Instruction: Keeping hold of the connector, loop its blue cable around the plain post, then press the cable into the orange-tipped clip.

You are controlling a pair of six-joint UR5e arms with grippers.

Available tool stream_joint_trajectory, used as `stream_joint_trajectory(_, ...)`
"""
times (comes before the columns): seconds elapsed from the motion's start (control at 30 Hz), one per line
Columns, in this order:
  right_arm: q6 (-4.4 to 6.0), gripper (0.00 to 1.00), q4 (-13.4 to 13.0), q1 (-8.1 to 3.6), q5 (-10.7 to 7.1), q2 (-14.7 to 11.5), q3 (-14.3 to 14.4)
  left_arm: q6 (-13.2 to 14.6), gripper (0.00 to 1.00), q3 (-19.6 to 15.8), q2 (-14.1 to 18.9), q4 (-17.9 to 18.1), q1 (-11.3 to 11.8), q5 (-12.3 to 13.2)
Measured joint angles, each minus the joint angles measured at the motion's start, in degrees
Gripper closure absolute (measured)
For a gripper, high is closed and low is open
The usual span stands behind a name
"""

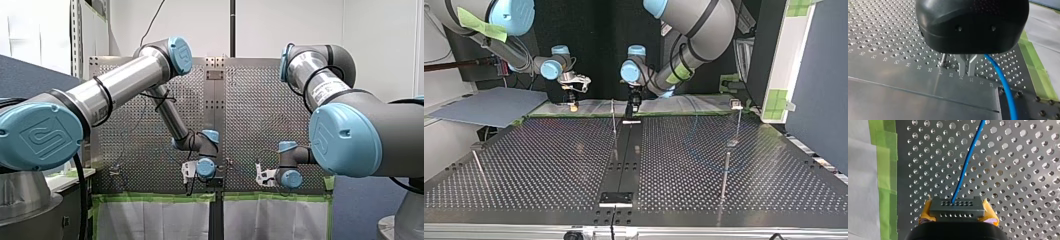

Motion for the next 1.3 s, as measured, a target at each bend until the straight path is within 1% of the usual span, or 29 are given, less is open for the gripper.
stream_joint_trajectory(0.17, 0.11, 1.0, -0.04, -0.17, 0.1, -0.01, -0.06, 0.05, 1.0, 0.4, 0.04, -0.37, 0.31, 0.49)
stream_joint_trajectory(0.4, -0.36, 1.0, 0.26, 0.12, 0.22, 0.04, -0.04, 0.83, 1.0, 0.16, 0.01, -1.5, -0.12, -0.01)
stream_joint_trajectory(0.47, -0.67, 1.0, 0.5, 0.18, 0.58, 0.07, -0.02, 1.09, 1.0, 0.1, 0.02, -2.11, -0.31, -0.32)
stream_joint_trajectory(0.6, -1.8, 1.0, 1.06, 0.24, 1.67, 0.08, 0.32, 1.8, 1.0, 0.06, 0.06, -4.04, -0.75, -0.93)
stream_joint_trajectory(0.77, -2.88, 1.0, 1.39, 0.14, 2.02, 0.07, 0.86, 2.09, 1.0, -0.12, 0.06, -6.54, -1.32, -2.2)
stream_joint_trajectory(0.93, -4.24, 1.0, 1.69, 0.13, 1.79, 0.04, 1.44, 2.19, 1.0, -1.15, 0.09, -7.34, -1.89, -3.46)
stream_joint_trajectory(1.1, -5.27, 1.0, 1.32, 0.06, 0.59, -0.58, 2.7, 2.45, 1.0, -1.58, 0.16, -7.39, -2.52, -4.0)
stream_joint_trajectory(1.3, -5.37, 1.0, -0.21, -0.37, -0.31, -2.53, 4.88, 2.64, 1.0, -1.6, 0.24, -7.33, -3.0, -4.38)
